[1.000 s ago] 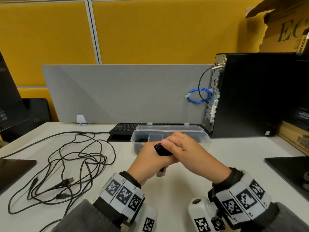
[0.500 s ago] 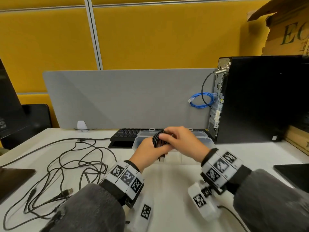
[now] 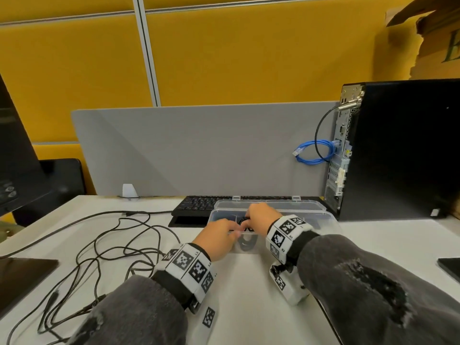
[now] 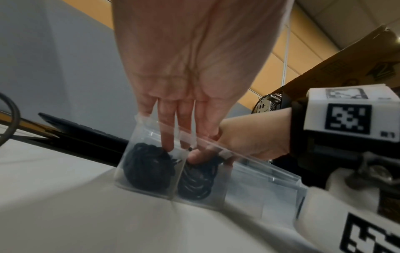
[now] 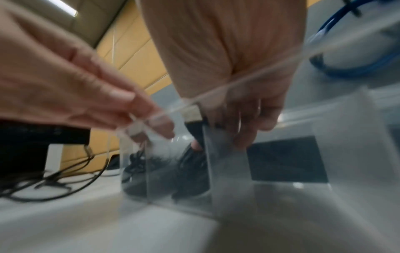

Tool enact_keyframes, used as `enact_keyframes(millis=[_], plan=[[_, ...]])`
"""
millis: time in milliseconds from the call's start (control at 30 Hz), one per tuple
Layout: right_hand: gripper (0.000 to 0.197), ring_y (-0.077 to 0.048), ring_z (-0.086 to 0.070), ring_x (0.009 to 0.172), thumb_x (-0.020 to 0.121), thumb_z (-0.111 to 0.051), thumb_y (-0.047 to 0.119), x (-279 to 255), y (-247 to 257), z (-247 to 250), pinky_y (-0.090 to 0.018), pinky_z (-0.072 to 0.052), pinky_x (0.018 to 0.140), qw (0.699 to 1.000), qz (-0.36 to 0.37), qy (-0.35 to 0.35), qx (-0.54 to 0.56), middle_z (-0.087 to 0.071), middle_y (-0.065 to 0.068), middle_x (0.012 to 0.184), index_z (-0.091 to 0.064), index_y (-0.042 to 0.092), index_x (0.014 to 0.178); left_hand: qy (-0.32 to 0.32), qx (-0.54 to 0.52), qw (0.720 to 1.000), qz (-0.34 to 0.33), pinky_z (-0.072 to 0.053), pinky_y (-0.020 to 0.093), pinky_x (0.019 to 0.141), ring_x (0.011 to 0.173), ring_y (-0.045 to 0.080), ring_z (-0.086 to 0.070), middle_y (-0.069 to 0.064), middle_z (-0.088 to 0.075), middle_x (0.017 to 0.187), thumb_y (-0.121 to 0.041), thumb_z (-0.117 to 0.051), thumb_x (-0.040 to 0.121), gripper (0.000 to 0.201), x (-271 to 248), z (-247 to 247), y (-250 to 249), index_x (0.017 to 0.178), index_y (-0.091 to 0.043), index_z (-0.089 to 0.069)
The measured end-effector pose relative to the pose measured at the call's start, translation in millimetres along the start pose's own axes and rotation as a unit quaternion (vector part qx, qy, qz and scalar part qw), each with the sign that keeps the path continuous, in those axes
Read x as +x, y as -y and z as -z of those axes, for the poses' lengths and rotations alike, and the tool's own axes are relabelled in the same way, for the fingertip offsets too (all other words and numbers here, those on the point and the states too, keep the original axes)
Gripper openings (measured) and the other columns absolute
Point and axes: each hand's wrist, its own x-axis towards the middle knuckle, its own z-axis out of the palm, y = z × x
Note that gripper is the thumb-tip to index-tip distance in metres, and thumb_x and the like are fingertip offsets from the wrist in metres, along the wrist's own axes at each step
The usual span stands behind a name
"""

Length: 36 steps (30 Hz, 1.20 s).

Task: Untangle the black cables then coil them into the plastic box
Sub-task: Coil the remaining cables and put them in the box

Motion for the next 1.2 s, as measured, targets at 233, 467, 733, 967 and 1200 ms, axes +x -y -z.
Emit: enact_keyframes(millis=[233,467,733,967,1200], plan=[[0.025,-0.024,-0.053,0.072,0.093,-0.049,0.019,-5.8,2.5,5.0,-0.032,-0.045,0.071,0.997,0.03,0.046,-0.061,-0.059,-0.011,0.082,-0.062,0.001,0.106,0.075,0.191,0.979,-0.001,-0.023,0.046,0.106,0.121,0.028,-0.041,0.006,-0.055,0.128,-0.029,-0.022,0.101,0.038,5.5,-8.0,-14.9,0.136,-0.03,-0.038],[0.027,-0.029,-0.051,0.112,0.093,-0.053,0.027,-18.7,-2.6,8.7,-0.038,-0.045,0.084,0.995,0.043,-0.014,-0.086,-0.055,-0.011,0.119,-0.062,0.015,0.116,0.097,0.203,0.974,0.021,-0.027,0.045,0.104,0.12,0.03,-0.04,0.003,-0.054,0.13,-0.031,-0.024,0.101,0.034,11.3,-7.7,-11.7,0.122,-0.024,-0.049],[0.038,-0.027,-0.044,0.123,0.1,-0.035,0.028,-23.7,-4.0,21.4,-0.037,-0.036,0.099,0.988,0.058,0.063,-0.126,-0.048,-0.009,0.135,-0.049,0.017,0.133,0.104,0.164,0.981,0.017,-0.031,0.039,0.101,0.12,0.03,-0.044,0.01,-0.054,0.13,-0.031,-0.027,0.101,0.037,1.3,-0.5,-17.2,0.127,-0.019,-0.05],[0.006,-0.012,-0.051,0.068,0.096,-0.043,0.018,-88.2,27.8,40.0,-0.024,-0.042,0.059,0.867,0.02,-0.173,0.467,-0.053,-0.004,0.094,-0.046,0.017,0.101,-0.079,0.039,0.996,-0.022,-0.035,0.031,0.103,0.125,0.021,-0.046,0.006,-0.049,0.138,-0.02,-0.037,0.099,0.038,-47.2,71.0,-38.3,0.136,-0.014,-0.042],[0.036,-0.01,-0.053,0.091,0.089,-0.059,0.035,-165.7,93.4,8.4,-0.023,-0.049,0.069,0.913,0.209,0.248,0.247,-0.054,0.005,0.111,-0.05,0.025,0.122,-0.176,0.022,0.984,-0.01,-0.035,0.021,0.083,0.1,0.013,-0.052,0.0,-0.059,0.125,-0.021,-0.043,0.097,0.031,-115.8,123.4,-15.6,0.127,-0.018,-0.052]])
